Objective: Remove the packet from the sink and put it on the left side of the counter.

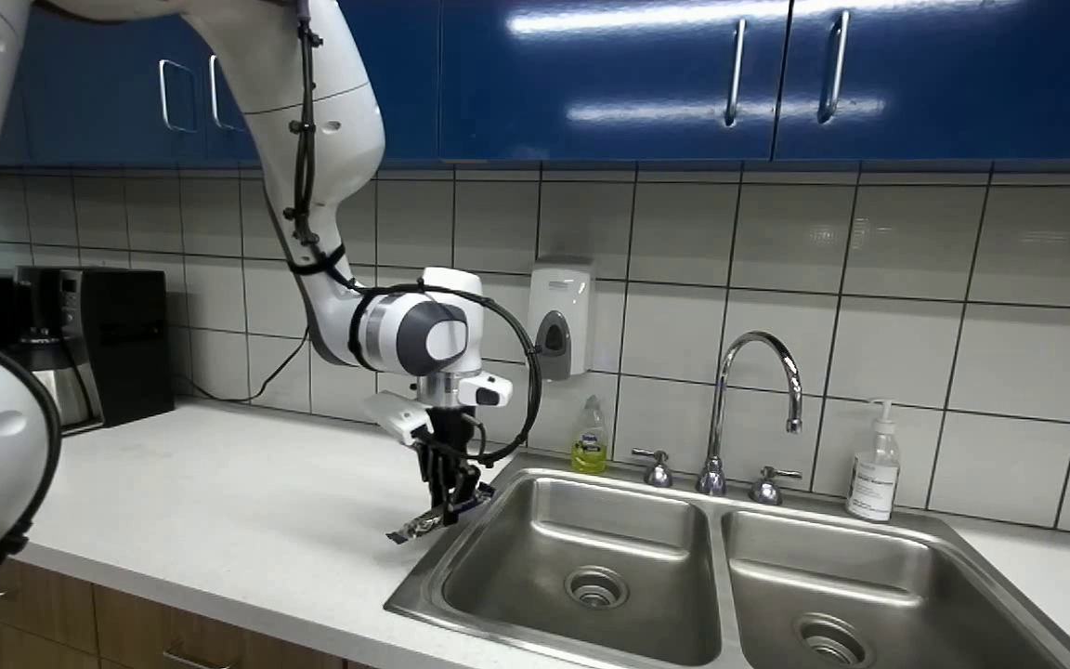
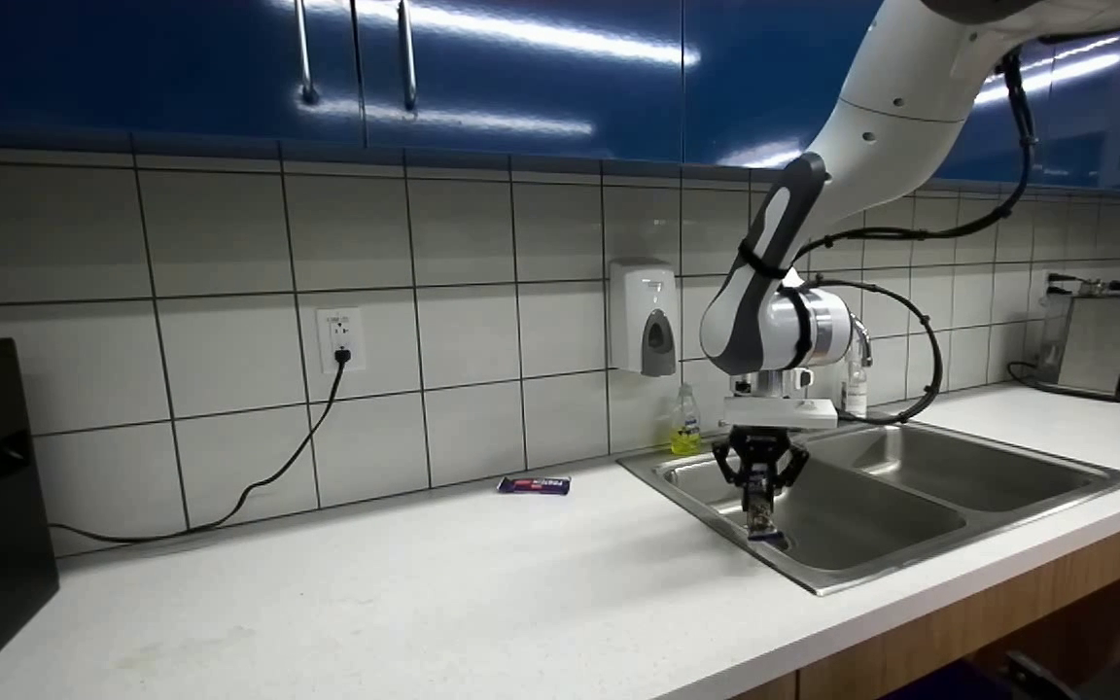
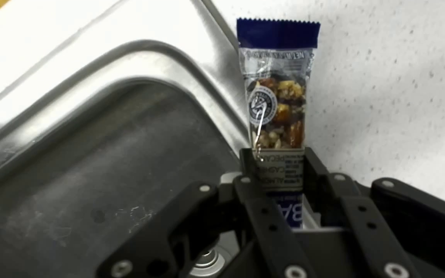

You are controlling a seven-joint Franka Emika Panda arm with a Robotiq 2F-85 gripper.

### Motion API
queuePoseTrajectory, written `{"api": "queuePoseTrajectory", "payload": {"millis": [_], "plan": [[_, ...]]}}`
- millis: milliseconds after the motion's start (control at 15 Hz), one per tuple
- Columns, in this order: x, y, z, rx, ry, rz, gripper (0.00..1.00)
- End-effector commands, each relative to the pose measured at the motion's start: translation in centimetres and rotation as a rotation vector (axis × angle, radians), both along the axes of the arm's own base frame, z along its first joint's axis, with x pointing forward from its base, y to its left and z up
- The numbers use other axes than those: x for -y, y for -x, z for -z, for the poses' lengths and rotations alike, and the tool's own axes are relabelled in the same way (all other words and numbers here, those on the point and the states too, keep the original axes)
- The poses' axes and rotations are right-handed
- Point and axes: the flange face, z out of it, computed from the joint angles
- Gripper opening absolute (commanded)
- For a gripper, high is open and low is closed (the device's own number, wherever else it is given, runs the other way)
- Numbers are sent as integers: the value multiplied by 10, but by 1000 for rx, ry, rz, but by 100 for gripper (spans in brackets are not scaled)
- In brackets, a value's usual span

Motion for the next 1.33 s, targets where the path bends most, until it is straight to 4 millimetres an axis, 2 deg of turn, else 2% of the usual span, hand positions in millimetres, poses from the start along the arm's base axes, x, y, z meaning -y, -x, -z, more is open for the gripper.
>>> {"api": "queuePoseTrajectory", "payload": {"millis": [0, 267, 533, 867, 1267], "plan": [[-39, 19, 1, 9, 25, -197, 8], [-78, 29, 18, 13, 31, -403, 8], [-102, 36, 28, 28, 17, -605, 8], [-112, 39, 36, 35, 4, -796, 8], [-110, 39, 46, 13, -13, -854, 8]]}}
